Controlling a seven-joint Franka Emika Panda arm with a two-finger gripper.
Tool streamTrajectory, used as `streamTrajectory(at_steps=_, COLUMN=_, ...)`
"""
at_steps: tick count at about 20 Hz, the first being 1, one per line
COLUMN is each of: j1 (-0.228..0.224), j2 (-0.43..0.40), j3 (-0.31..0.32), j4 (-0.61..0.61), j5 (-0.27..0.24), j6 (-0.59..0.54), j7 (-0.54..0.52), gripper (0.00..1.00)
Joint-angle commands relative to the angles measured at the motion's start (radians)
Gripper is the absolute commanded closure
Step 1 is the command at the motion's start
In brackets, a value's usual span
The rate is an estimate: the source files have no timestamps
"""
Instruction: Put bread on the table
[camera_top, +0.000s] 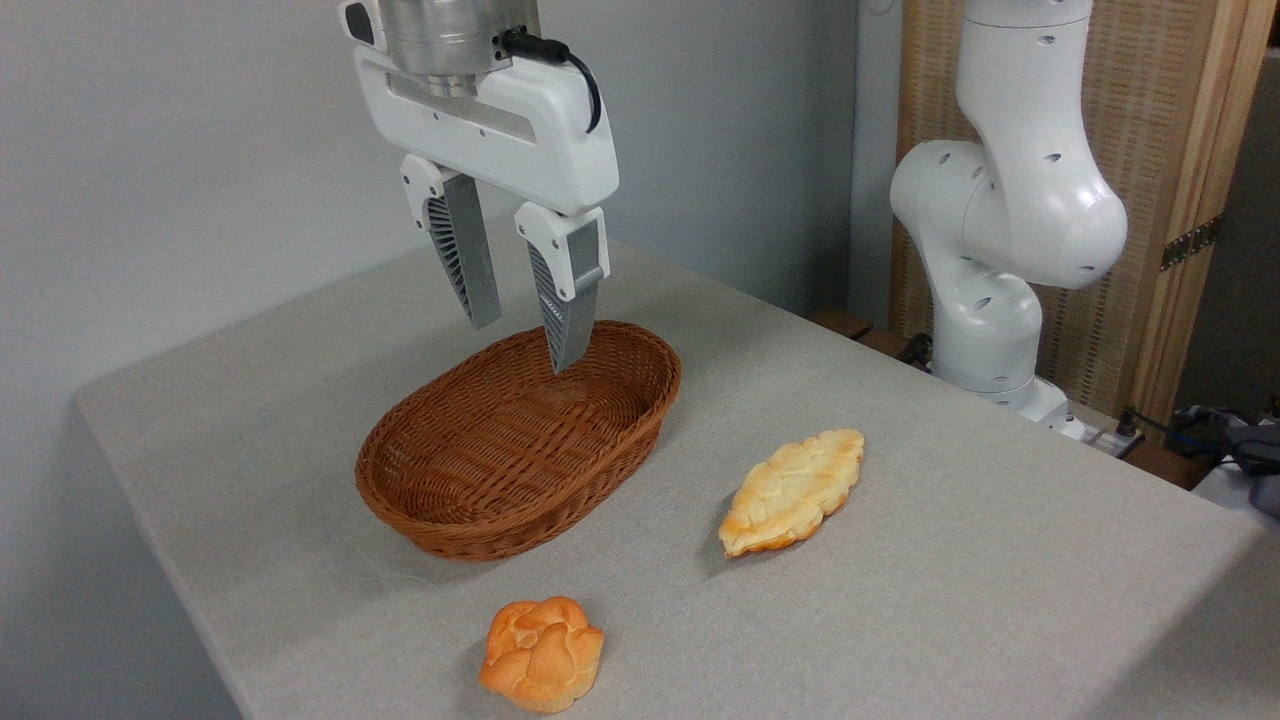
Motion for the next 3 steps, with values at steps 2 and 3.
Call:
streamTrajectory(at_steps=2, j1=-0.001, j2=-0.007, j3=0.0, j4=0.011, j5=-0.015, j6=-0.028, j7=0.017, gripper=0.0)
streamTrajectory(at_steps=3, j1=-0.001, j2=-0.006, j3=0.0, j4=0.011, j5=-0.015, j6=-0.028, j7=0.02, gripper=0.0)
